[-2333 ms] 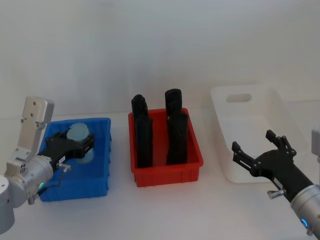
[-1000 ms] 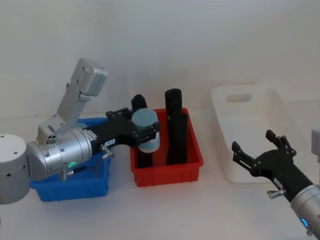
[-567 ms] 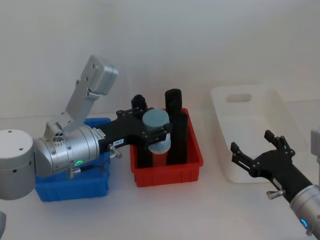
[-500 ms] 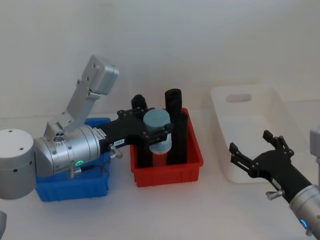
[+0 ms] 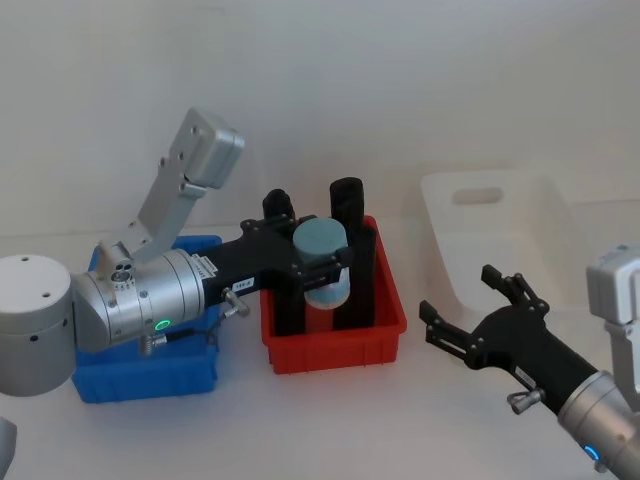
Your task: Pick the cotton swabs from the blue box and place them into the white box.
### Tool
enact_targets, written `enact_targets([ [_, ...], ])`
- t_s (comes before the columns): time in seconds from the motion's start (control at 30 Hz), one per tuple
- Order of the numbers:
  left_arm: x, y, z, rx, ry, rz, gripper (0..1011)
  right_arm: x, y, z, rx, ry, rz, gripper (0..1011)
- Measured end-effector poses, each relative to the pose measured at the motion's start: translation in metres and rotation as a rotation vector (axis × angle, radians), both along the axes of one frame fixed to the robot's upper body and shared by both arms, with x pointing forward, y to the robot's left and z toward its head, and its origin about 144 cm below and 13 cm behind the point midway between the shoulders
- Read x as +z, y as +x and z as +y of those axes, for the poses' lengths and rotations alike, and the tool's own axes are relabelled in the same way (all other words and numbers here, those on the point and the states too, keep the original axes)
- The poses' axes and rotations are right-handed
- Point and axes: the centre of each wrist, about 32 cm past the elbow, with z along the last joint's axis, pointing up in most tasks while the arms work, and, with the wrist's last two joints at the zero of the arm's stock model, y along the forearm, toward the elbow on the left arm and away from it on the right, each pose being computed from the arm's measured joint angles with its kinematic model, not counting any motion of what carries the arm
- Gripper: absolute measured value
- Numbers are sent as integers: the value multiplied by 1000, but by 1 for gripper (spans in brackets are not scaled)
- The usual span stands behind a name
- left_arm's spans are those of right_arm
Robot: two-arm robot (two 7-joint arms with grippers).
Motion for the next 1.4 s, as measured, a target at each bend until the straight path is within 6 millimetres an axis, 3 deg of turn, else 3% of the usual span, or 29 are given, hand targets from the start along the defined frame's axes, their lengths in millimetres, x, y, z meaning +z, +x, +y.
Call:
enact_targets([
  [0.53,1,0,-1,-8,1,0,670,13,7,20,187,-54,-30,1002],
  [1.4,1,0,-1,-10,1,0,670,11,38,45,251,-86,-46,1002],
])
